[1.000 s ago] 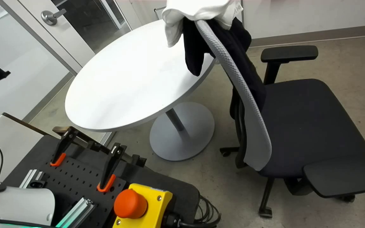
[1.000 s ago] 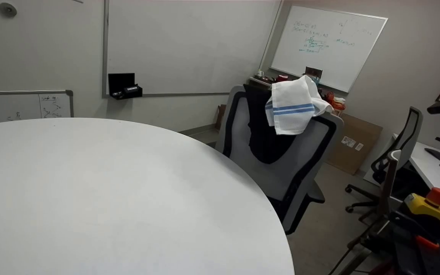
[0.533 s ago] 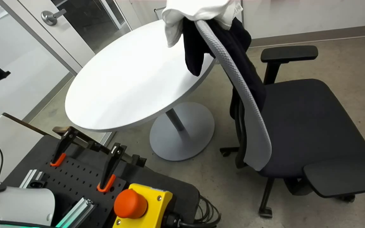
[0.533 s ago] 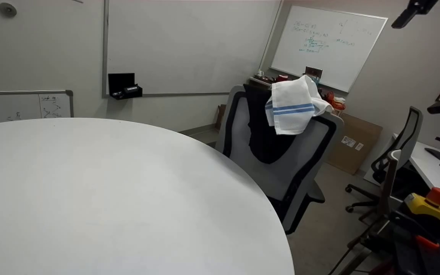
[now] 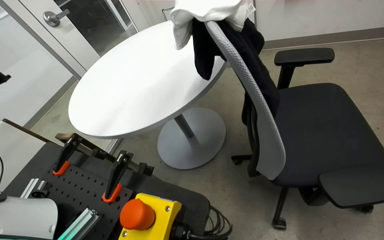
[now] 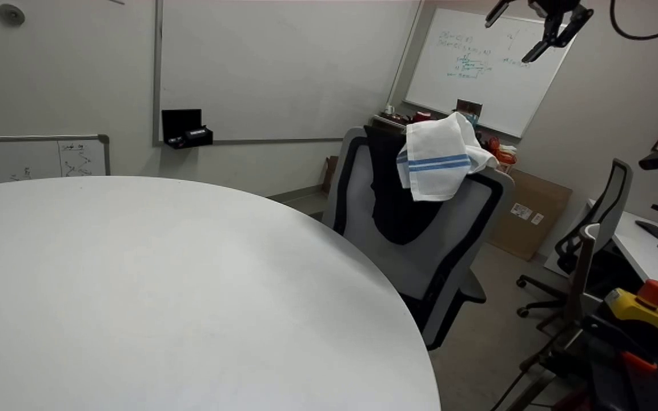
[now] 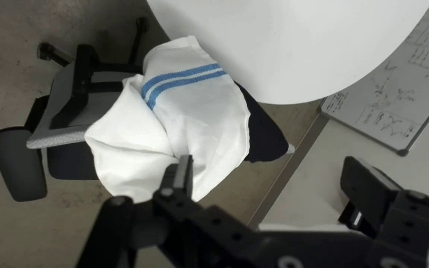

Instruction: Put the blue and white towel on the table

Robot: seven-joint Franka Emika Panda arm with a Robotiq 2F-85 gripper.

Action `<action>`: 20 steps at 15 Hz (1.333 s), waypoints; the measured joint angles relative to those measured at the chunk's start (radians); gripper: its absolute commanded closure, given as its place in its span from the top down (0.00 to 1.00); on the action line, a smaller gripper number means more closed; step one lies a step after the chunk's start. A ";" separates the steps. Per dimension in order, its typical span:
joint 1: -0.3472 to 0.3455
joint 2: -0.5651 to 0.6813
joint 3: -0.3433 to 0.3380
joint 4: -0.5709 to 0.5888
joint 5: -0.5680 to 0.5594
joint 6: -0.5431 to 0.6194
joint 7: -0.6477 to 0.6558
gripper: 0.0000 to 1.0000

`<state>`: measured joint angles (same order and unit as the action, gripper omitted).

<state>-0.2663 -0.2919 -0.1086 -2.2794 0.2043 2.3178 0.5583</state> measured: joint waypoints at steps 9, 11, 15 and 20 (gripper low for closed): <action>-0.016 0.258 -0.037 0.141 -0.047 0.069 0.355 1.00; -0.015 0.302 -0.051 0.166 -0.107 0.068 0.421 1.00; -0.012 0.373 -0.086 0.218 -0.173 0.066 0.499 1.00; 0.002 0.440 -0.112 0.250 -0.190 0.066 0.541 1.00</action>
<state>-0.2647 0.1485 -0.2210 -2.0294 0.0147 2.3838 1.0990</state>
